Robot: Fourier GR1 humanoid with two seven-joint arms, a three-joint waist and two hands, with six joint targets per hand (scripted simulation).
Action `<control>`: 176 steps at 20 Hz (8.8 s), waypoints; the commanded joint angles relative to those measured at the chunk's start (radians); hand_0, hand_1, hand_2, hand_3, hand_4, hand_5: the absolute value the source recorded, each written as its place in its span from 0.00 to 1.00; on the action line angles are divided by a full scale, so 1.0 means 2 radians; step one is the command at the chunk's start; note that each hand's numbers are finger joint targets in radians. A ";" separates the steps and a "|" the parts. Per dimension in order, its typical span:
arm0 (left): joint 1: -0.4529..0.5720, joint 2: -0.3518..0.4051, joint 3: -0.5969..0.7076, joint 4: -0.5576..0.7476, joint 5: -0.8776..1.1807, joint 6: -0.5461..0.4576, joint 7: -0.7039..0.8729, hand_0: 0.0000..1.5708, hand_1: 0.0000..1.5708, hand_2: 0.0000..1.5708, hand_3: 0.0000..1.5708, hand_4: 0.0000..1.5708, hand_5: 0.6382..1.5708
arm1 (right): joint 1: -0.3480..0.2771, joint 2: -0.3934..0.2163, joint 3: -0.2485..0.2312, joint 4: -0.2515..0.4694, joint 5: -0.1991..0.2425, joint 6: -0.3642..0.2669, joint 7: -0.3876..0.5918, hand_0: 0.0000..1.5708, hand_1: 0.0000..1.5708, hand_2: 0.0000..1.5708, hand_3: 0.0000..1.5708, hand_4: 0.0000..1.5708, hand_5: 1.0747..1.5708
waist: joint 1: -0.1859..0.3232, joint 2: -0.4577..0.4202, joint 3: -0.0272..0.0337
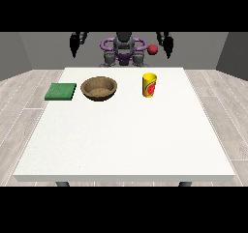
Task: Pick the cup and pour the ball into the bowl, then pick the bowl and place it on the pad
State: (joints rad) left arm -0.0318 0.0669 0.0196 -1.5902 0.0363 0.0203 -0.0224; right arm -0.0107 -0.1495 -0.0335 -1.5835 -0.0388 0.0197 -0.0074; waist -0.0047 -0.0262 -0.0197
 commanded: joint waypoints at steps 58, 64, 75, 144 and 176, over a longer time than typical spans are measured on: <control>-0.204 0.014 0.084 0.390 -0.065 0.168 -0.333 0.82 0.82 1.00 1.00 0.68 0.99 | -0.144 -0.102 -0.144 0.013 -0.146 0.112 -0.006 0.00 0.00 0.00 0.02 0.00 1.00 | -0.097 0.147 0.0099; -0.229 0.034 0.056 0.409 -0.125 0.237 -0.280 0.82 0.82 1.00 1.00 0.75 0.97 | -0.137 -0.108 -0.146 0.032 -0.146 0.103 0.030 0.00 0.00 0.00 0.12 0.00 1.00 | -0.093 0.090 0.0105; -0.337 -0.021 -0.142 0.459 -0.404 0.339 -0.011 0.85 0.85 1.00 1.00 0.73 0.98 | -0.139 -0.112 -0.149 0.133 -0.145 0.113 0.046 0.00 0.00 0.00 0.15 0.20 0.99 | -0.059 -0.032 0.0129; -0.253 -0.032 -0.127 0.287 -0.437 0.227 0.103 0.70 0.70 0.72 0.52 0.68 1.00 | -0.155 -0.085 -0.176 0.180 -0.168 0.071 0.009 0.00 0.00 0.00 0.13 0.37 0.98 | 0.058 0.035 -0.0013; -0.069 -0.019 -0.162 0.040 -0.110 0.083 -0.118 0.00 0.00 0.00 0.00 0.61 0.85 | -0.201 -0.043 -0.162 0.481 -0.097 0.061 -0.283 0.00 0.00 0.00 0.00 0.22 1.00 | 0.100 0.134 0.0106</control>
State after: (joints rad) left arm -0.2086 0.0445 -0.2532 -1.4351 -0.1448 0.1782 -0.2677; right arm -0.4356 -0.2133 -0.3411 -0.7229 -0.2412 0.0976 -0.4540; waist 0.1710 0.2042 0.0007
